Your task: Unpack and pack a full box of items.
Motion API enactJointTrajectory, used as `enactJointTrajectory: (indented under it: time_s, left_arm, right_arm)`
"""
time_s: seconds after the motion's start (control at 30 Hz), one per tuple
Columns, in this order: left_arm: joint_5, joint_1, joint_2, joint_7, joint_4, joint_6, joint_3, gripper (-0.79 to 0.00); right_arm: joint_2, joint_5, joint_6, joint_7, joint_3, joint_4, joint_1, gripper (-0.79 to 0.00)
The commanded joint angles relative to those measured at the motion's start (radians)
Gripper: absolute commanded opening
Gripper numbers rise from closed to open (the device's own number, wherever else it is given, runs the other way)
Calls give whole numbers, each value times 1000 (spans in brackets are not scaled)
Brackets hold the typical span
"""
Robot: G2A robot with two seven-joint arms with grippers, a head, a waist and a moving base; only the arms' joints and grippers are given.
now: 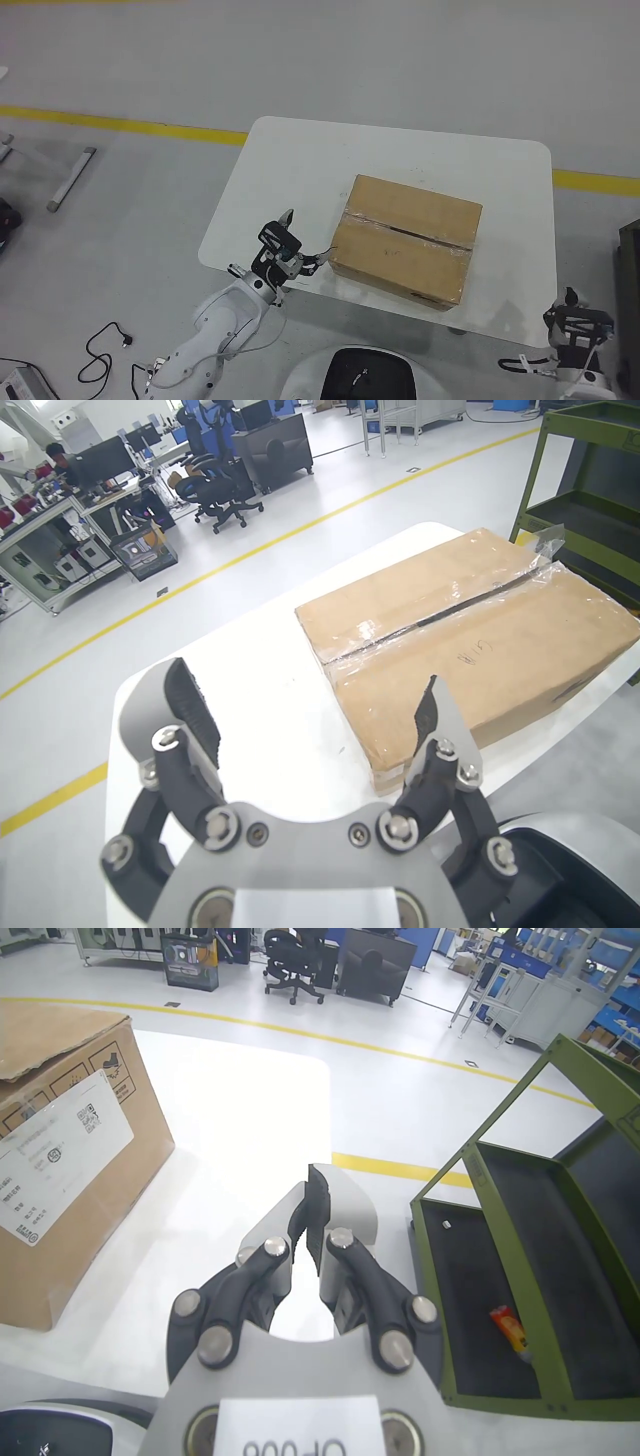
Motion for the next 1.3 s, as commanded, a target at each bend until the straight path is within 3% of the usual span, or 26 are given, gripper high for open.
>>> enactJointTrajectory:
  time_s: [0.0, 0.3, 0.8, 1.07, 1.27]
  left_arm:
    - [-1, -2, 0, -1, -2, 0, 2, 0]
    - [-14, -40, -9, -31, -80, 45, 56, 0]
    - [-12, -40, -10, -33, -81, 47, 58, 0]
    - [-12, -40, -10, -33, -81, 47, 58, 0]
    - [-12, -40, -10, -33, -81, 47, 58, 0]
  right_arm:
    - [-1, -2, -4, 3, -5, 8, 6, -785]
    - [-12, -53, -60, 54, -97, 98, 146, -785]
    - [-67, -153, -67, 101, -367, 338, 445, -785]
    - [-87, -138, -79, 85, -416, 400, 512, -785]
    - [-87, -121, -71, 60, -391, 390, 494, -785]
